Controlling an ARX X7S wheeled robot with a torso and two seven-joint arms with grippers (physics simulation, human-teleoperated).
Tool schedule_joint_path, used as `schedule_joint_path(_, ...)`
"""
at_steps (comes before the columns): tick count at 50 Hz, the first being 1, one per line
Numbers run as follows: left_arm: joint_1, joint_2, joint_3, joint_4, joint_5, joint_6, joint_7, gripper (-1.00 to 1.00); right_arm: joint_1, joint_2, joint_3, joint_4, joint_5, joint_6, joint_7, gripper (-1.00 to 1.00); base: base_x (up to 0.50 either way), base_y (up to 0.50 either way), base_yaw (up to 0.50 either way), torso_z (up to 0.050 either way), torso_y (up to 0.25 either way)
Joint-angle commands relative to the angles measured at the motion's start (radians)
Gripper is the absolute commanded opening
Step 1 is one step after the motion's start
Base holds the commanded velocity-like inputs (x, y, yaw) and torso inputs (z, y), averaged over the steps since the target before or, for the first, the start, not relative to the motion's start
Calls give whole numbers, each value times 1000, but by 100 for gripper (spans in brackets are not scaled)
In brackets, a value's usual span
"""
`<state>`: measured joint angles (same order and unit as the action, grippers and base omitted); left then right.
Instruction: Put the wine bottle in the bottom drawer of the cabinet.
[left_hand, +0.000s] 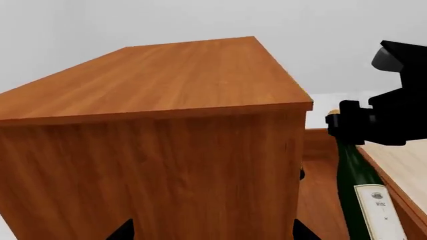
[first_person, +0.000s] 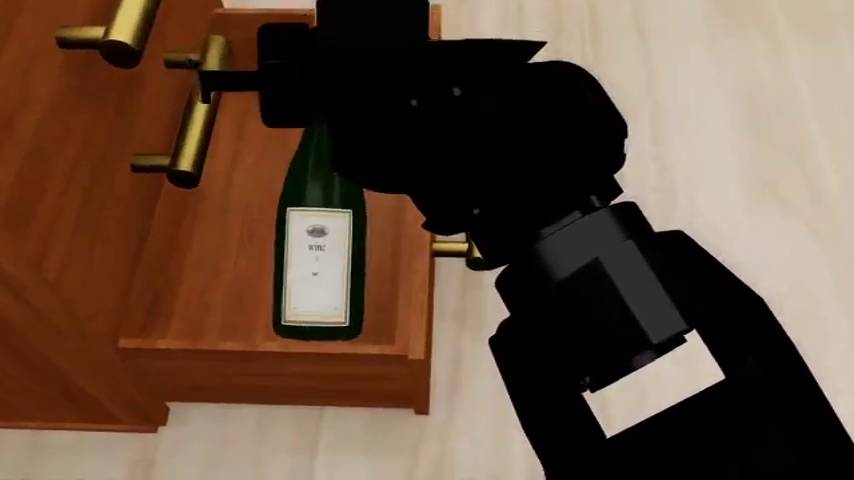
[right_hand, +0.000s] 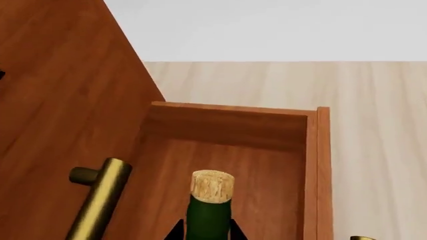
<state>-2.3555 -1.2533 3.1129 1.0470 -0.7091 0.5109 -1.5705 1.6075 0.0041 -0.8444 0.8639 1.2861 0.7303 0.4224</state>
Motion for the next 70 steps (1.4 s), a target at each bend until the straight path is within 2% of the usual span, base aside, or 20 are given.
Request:
schedule_joint_path(1, 0, 0, 3, 0, 1, 2, 0, 100, -40, 1, -168, 49, 145, 5, -3, -100, 0, 0, 0, 0, -135)
schedule_joint_path(16, 0, -1, 5, 0, 6, 7, 0, 100, -12, -2, -320, 78, 257, -50, -27, -100, 0, 0, 0, 0, -125)
schedule_joint_path(40, 0, -8, 14, 0, 12, 18, 0, 100, 30, -4, -669, 111, 519, -177, -62, -100, 0, 0, 0, 0, -1)
schedule_joint_path(41, 0, -8, 15, 0, 13, 18, 0, 100, 32, -4, -675, 112, 527, -179, -64, 100, 0, 0, 0, 0, 0)
schedule_joint_path(54, 0, -10, 18, 0, 14, 18, 0, 100, 48, -4, -733, 116, 570, -199, -69, 100, 0, 0, 0, 0, -5)
schedule_joint_path(70, 0, -12, 16, 0, 15, 18, 0, 100, 128, 27, -730, 58, 571, -192, -19, 100, 0, 0, -1, -1, -2)
